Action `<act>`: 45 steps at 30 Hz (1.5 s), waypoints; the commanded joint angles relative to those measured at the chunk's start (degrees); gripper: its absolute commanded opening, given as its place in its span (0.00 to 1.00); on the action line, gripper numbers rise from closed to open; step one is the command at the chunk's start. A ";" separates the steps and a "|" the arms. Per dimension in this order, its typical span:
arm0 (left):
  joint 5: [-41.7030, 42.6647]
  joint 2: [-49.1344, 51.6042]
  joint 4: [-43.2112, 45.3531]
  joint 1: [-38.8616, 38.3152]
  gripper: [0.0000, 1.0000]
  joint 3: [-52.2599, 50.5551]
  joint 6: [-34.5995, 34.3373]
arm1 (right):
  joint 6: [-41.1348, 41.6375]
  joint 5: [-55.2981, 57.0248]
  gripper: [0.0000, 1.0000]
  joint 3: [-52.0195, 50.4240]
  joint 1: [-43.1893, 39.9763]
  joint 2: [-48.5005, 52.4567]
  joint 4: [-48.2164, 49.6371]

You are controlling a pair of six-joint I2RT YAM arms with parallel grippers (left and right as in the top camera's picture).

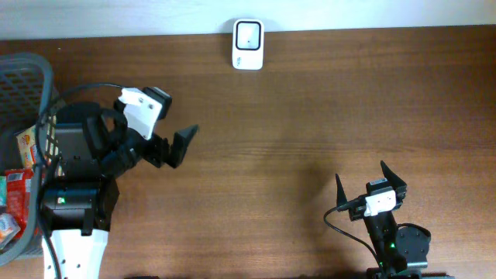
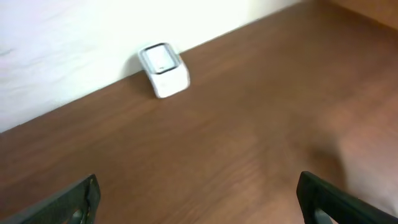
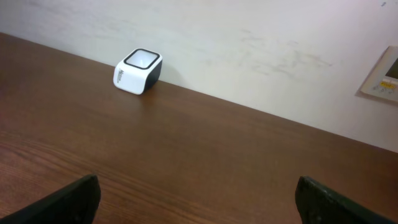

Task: Scan the item barcode
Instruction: 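Move the left gripper left over the grey basket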

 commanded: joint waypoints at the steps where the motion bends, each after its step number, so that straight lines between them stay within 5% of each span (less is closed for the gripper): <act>1: -13.25 -0.11 0.70 -0.11 0.99 1.77 -10.64 | 0.42 0.13 0.99 -0.48 0.11 -0.44 -0.17; 6: -22.51 -0.11 0.22 -0.11 0.96 4.68 -16.17 | 0.42 0.13 0.99 -0.48 0.11 -0.44 -0.17; 19: -24.20 10.49 -14.73 2.25 0.99 21.90 -15.26 | 0.42 0.13 0.99 -0.48 0.11 -0.44 -0.17; 45: -29.20 11.82 -17.88 2.27 0.99 30.18 -15.80 | 0.42 0.13 0.99 -0.48 0.11 -0.44 -0.17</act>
